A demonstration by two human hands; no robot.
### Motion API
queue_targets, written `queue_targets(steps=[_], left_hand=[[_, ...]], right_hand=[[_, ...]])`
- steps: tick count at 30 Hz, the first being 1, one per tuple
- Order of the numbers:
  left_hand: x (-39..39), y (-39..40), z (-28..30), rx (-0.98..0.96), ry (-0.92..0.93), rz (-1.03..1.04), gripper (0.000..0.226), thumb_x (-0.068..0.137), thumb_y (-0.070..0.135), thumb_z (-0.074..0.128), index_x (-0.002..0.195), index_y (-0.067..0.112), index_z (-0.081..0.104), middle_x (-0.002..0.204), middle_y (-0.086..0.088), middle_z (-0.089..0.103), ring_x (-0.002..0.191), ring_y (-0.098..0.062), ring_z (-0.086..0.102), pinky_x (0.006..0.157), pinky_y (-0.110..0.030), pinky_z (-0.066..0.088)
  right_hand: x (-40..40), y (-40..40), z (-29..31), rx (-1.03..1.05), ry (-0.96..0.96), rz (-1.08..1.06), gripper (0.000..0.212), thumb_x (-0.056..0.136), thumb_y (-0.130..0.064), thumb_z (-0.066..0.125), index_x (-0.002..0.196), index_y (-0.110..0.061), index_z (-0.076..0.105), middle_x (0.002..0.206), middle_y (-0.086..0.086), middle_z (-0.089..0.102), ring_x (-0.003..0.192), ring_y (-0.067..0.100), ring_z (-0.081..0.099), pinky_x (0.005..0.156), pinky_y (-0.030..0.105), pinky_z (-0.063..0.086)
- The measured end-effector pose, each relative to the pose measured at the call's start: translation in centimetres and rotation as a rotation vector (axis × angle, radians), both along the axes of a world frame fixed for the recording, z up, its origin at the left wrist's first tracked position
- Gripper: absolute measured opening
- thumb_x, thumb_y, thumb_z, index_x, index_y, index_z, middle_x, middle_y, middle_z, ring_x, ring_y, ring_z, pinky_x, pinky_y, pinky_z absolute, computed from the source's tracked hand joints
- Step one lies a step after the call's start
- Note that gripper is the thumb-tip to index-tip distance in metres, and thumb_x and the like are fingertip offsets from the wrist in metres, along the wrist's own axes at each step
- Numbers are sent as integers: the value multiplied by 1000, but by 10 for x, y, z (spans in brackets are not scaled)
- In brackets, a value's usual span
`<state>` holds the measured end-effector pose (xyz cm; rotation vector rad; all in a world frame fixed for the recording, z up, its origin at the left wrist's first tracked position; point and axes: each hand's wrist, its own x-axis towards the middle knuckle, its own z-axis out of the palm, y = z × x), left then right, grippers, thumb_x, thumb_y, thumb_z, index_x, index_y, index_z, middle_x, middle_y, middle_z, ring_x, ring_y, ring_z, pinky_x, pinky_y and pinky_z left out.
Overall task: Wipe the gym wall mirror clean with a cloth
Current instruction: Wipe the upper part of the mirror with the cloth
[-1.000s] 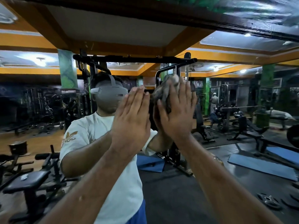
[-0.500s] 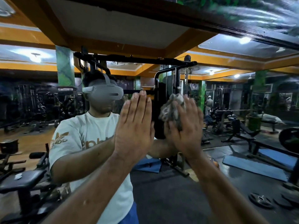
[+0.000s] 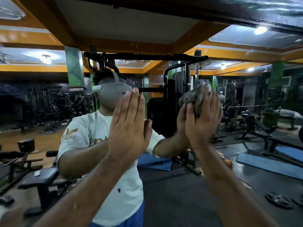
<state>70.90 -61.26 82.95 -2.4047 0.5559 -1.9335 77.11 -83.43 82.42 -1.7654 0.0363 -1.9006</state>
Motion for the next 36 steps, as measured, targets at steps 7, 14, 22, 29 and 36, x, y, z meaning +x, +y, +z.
queue_targets(steps=[7,14,22,29,36], left_hand=[[2,2,-2,29,-26,30,68,102,33,45,155,-5,26,164,-24,18,154,-36,13,124,-53,18],[-6,9,2,24,70,-45,63,102,32,37,155,-2,30,166,-19,19,155,-30,14,125,-51,18],[-23,58,7,-23,16,-19,64,99,30,48,154,0,33,163,-21,24,154,-33,18,125,-50,19],[-34,110,15,-34,-14,-191,50,98,22,50,143,0,51,152,-19,46,146,-32,37,121,-51,27],[-38,154,19,18,19,-126,58,100,27,47,150,-1,41,160,-21,33,152,-32,25,122,-53,25]], right_hand=[[-20,34,-22,-485,-24,86,60,106,-51,40,155,-18,47,166,14,36,157,29,26,127,53,18],[-20,61,27,6,42,110,67,102,-52,41,160,-18,38,169,13,31,158,34,23,126,61,15],[-28,92,32,-178,7,133,64,101,-49,44,157,-18,44,166,13,36,157,33,25,124,63,18],[-40,153,23,-536,-34,140,63,100,-48,47,156,-19,44,166,14,36,157,33,26,128,57,12],[-41,191,63,39,-2,91,69,100,-49,44,159,-13,40,166,16,36,156,35,27,125,63,17]])
